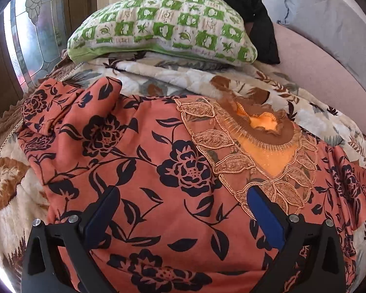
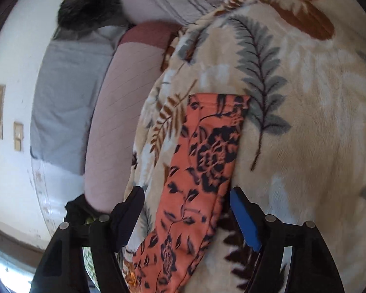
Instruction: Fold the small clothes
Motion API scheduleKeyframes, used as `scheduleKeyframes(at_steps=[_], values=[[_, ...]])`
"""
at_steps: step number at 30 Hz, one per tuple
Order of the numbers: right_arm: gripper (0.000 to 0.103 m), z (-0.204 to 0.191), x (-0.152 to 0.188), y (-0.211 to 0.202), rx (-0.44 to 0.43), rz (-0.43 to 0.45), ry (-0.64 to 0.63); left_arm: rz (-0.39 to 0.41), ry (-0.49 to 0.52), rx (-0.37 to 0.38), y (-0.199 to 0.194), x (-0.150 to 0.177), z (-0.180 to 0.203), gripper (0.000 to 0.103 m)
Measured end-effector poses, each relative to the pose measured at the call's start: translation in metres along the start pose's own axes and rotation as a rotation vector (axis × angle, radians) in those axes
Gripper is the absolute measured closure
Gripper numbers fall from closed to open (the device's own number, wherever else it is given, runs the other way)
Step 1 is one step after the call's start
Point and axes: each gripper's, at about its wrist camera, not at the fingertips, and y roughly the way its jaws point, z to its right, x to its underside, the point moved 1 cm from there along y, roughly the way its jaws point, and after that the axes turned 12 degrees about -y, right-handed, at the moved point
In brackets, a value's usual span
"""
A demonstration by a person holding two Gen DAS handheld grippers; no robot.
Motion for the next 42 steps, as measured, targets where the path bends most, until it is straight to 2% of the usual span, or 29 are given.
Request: scheduleKeyframes(at_steps=[2,4,6,7,8,10,12,17,19,22,25,27,28,30,31,32,33,34,35,37,39,41,42], values=[[0.037,0.0,-0.013,0.017,-0.015,0.016,-0.001,0.019,0.02,-0.027,0.006,-0.003,0.002,0.0],[0.042,-0.007,-0.023,0.027,-0.025,0.029,-0.035,0.017,0.037,-0.037,0.008,-0.004,0.006,0.0],[0.071,-0.011,-0.028,0.038,0.0,0.023,-0.074,0.015,0.058,-0.032,0.005,-0.002,0.01,0.0],[0.091,-0.006,-0.023,0.044,0.03,0.013,-0.079,0.019,0.073,-0.034,0.003,-0.002,0.011,0.0],[0.094,-0.004,-0.018,0.042,0.04,0.032,-0.081,0.026,0.089,-0.036,-0.001,-0.003,0.012,0.0],[0.096,-0.019,-0.009,0.031,0.034,0.069,-0.128,0.058,0.108,-0.046,-0.01,-0.007,0.011,0.0],[0.096,-0.058,0.001,0.013,-0.006,0.088,-0.226,0.105,0.109,-0.064,-0.021,-0.016,0.005,0.0],[0.096,-0.189,0.055,-0.041,-0.279,0.106,-0.453,0.167,0.064,-0.112,-0.045,-0.043,-0.029,0.0],[0.096,-0.238,0.092,-0.046,-0.367,0.056,-0.528,0.182,0.048,-0.147,-0.05,-0.053,-0.048,0.0],[0.096,-0.297,0.163,-0.032,-0.451,-0.059,-0.616,0.21,-0.007,-0.218,-0.049,-0.069,-0.083,0.0],[0.096,-0.339,0.248,-0.002,-0.446,-0.153,-0.743,0.217,-0.075,-0.294,-0.045,-0.084,-0.124,0.0],[0.096,-0.351,0.305,0.026,-0.428,-0.253,-0.783,0.208,-0.137,-0.324,-0.042,-0.092,-0.153,0.0],[0.093,-0.354,0.334,0.04,-0.408,-0.304,-0.802,0.203,-0.166,-0.332,-0.041,-0.095,-0.167,0.0],[0.092,-0.354,0.392,0.064,-0.297,-0.381,-0.894,0.195,-0.218,-0.349,-0.039,-0.101,-0.191,0.0],[0.088,-0.353,0.42,0.073,-0.248,-0.434,-0.94,0.193,-0.238,-0.365,-0.04,-0.101,-0.202,0.0],[0.075,-0.348,0.443,0.081,-0.237,-0.506,-0.974,0.189,-0.259,-0.378,-0.039,-0.103,-0.212,0.0],[0.064,-0.34,0.462,0.085,-0.261,-0.572,-0.991,0.181,-0.278,-0.386,-0.038,-0.105,-0.221,0.0],[0.029,-0.334,0.478,0.085,-0.28,-0.605,-1.006,0.174,-0.295,-0.388,-0.038,-0.106,-0.228,0.0],[0.015,-0.332,0.484,0.082,-0.291,-0.601,-1.026,0.166,-0.311,-0.386,-0.037,-0.107,-0.234,0.0],[0.016,-0.333,0.495,0.066,-0.328,-0.587,-1.094,0.147,-0.336,-0.39,-0.036,-0.109,-0.244,0.0],[0.016,-0.336,0.484,0.057,-0.346,-0.538,-1.123,0.119,-0.361,-0.405,-0.033,-0.11,-0.255,0.0],[0.017,-0.34,0.466,0.051,-0.294,-0.461,-1.104,0.102,-0.414,-0.425,-0.033,-0.11,-0.273,0.0],[0.018,-0.339,0.46,0.056,-0.266,-0.474,-1.095,0.096,-0.449,-0.438,-0.035,-0.11,-0.283,0.0]])
